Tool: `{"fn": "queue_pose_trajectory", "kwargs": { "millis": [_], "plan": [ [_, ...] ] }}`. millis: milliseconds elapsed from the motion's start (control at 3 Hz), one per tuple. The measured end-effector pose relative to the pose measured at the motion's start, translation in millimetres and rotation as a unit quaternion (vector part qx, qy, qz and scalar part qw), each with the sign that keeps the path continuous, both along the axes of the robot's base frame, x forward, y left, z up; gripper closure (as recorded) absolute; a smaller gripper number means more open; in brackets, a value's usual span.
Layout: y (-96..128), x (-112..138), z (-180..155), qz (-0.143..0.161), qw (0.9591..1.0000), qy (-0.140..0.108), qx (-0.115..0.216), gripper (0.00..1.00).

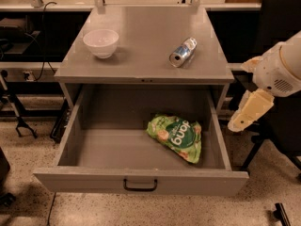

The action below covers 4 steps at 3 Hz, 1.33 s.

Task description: Pick green rice chip bag from top drawer and place on counter

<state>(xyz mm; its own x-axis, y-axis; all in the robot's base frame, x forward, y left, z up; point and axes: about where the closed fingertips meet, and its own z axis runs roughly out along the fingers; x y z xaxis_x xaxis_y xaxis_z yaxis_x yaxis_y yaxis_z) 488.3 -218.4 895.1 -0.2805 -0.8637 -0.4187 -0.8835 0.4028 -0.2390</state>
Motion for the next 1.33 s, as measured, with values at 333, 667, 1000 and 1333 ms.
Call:
{"fn": "queue_pose_trajectory", "kwargs": {
  "millis": [333,667,1000,1333],
  "plan": [
    [12,0,-10,0.036,0.9981,-0.030,0.040,0.00],
    [27,-1,-27,0.049,0.9939,-0.049,0.085,0.00],
    [27,-1,-27,0.049,0.9940,-0.049,0.084,0.00],
    [44,1,-48,0.055,0.9926,-0.040,0.101,0.00]
  ]
}}
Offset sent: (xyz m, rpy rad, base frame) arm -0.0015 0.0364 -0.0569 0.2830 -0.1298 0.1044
